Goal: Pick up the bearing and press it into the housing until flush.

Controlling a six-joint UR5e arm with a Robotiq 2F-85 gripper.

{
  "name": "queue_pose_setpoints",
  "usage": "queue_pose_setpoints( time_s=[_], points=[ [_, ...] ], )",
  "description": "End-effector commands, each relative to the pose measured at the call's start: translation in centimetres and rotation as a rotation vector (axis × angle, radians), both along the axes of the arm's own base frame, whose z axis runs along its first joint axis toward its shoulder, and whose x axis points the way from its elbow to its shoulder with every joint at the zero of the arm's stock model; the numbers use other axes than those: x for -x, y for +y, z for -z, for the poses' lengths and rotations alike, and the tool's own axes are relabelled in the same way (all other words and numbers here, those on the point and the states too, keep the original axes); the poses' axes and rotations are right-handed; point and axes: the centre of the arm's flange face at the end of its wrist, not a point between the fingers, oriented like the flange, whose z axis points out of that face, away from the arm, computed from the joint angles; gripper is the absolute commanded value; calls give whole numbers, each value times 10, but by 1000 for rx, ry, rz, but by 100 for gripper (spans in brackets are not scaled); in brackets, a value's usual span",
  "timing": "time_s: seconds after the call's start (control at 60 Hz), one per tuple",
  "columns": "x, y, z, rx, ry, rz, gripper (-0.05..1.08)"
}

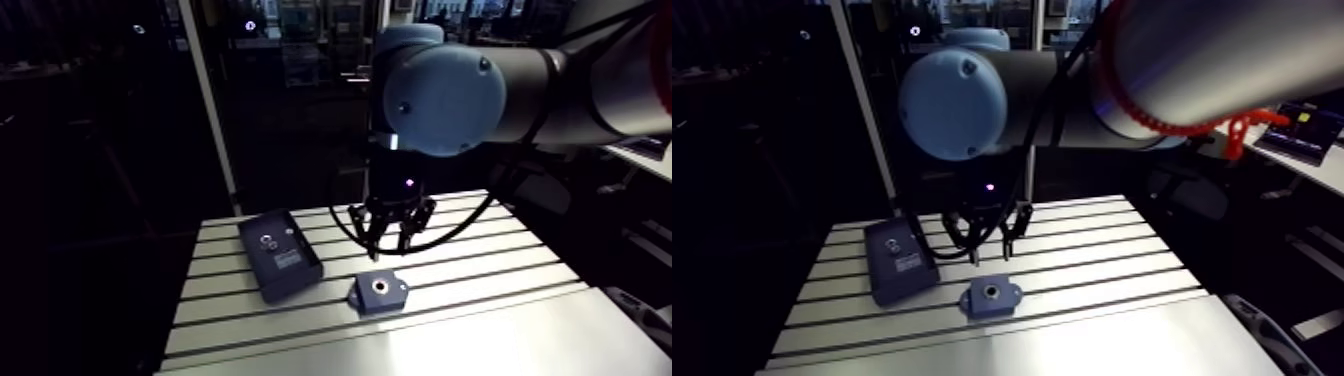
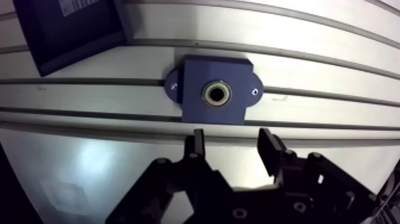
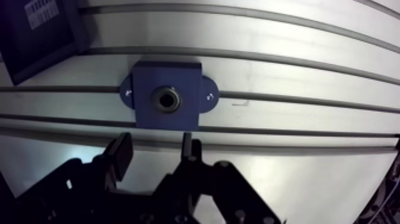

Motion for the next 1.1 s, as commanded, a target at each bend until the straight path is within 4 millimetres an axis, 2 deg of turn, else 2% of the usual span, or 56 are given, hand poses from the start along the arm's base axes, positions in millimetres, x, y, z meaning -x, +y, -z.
queue_pose_setpoints(
  time_s=[0.017,0.033,0.05,0.067,0.083,0.133,0.15,0.2,0.317,0.467,0.767,1.1],
  points=[
    [5,0,-66,14,-52,16,0],
    [6,0,-78,13,-56,32,0],
    [6,0,-78,13,-56,32,0],
    [7,0,-89,10,-54,47,0],
    [7,0,-89,10,-54,47,0],
    [11,0,-110,1,-38,57,0],
    [11,0,-110,1,-38,57,0],
    [11,-6,-133,-9,-1,46,0],
    [13,-9,-157,-16,38,38,0],
    [14,-14,-173,-20,71,29,0],
    [19,-15,-189,-26,114,30,0],
    [38,-12,-204,-28,164,30,0]
  ],
)
